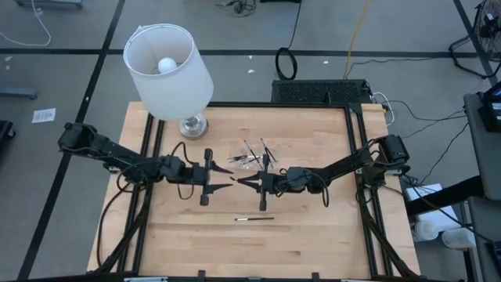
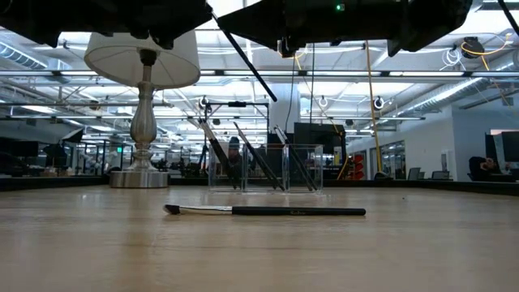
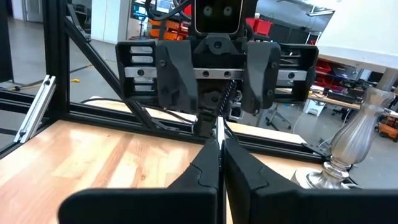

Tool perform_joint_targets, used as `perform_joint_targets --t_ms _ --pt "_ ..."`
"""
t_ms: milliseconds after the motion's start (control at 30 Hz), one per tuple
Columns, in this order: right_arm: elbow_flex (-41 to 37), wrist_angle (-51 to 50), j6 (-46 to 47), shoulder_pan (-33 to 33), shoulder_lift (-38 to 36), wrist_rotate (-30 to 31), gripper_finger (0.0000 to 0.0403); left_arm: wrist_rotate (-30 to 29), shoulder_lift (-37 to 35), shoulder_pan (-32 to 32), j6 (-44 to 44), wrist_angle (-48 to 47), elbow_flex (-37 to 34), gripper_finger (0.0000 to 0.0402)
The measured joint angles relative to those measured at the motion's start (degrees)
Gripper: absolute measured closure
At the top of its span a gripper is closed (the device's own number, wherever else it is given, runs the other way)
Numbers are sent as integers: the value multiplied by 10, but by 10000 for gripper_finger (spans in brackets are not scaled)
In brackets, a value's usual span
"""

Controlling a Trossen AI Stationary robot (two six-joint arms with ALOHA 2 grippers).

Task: Put items in baskets/containers
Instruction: Put the brow brush into the transparent organizer

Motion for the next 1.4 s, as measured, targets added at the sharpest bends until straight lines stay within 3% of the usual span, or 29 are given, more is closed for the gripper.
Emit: perform_joint_targets --t_ms 200,367,1267,1400 --pt "0 3 0 0 0 0 403 11 0 9 0 2 0 294" --pt "0 7 0 0 0 0 403 21 5 11 5 4 0 321" --pt "0 13 -7 0 0 -1 403 65 31 39 14 54 0 325" --pt "0 13 -7 -1 0 -1 403 68 33 39 25 51 6 350"
